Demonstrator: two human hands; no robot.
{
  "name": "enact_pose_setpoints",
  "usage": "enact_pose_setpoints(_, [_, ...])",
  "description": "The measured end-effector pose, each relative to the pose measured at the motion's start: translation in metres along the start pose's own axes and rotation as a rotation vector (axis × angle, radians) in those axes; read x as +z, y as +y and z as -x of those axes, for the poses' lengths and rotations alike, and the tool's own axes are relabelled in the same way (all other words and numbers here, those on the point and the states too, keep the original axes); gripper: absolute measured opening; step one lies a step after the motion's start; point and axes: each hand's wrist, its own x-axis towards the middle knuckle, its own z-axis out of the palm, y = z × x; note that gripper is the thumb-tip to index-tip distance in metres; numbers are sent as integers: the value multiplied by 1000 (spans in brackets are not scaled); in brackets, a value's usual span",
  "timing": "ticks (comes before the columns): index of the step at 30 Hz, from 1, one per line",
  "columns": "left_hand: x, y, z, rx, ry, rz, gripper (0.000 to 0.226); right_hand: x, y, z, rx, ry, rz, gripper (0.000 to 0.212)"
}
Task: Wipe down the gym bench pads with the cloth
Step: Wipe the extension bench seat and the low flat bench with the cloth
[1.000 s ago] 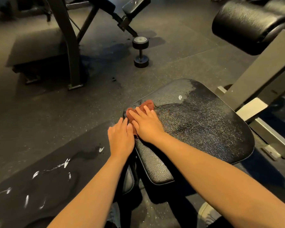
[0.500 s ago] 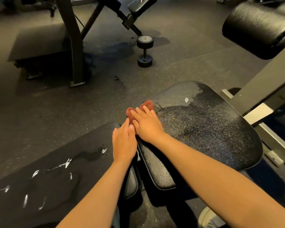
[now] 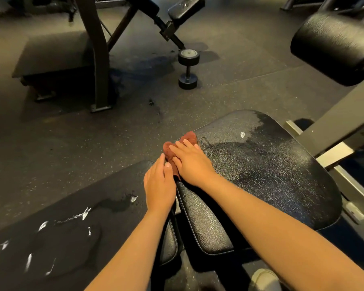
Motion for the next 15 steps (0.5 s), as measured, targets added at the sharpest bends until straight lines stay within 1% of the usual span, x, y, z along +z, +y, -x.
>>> enact_pose_setpoints(3, [2,-1,-9,-20,63,23,46,6,-4,-32,65,19,13,45])
enact_pose_setpoints(5, [0,-1,-17,-53,84,60,45,9,-9,-40,62,0,-18,45])
enact_pose_setpoints(6, [-2,0,-22,-71,94,82,45,11,-10,-39,10,-9,-24,45])
enact_pose_setpoints(8, [-4,0,-30,-104,97,105,45,12,-5,-30,-155,-16,-5,42])
enact_pose_setpoints(10, [-3,-3,-34,-103,71,38,48,11,7,-21,-281,-10,17,39])
enact_pose_setpoints(11, [-1,-4,-33,-84,54,-10,51,11,12,-20,-300,1,11,38])
enact_pose_setpoints(13, [2,-4,-30,-31,46,-78,56,10,16,-26,-250,40,-10,40])
enact_pose_setpoints(15, [3,-1,-30,-37,57,-79,52,11,9,-36,-126,40,-1,42])
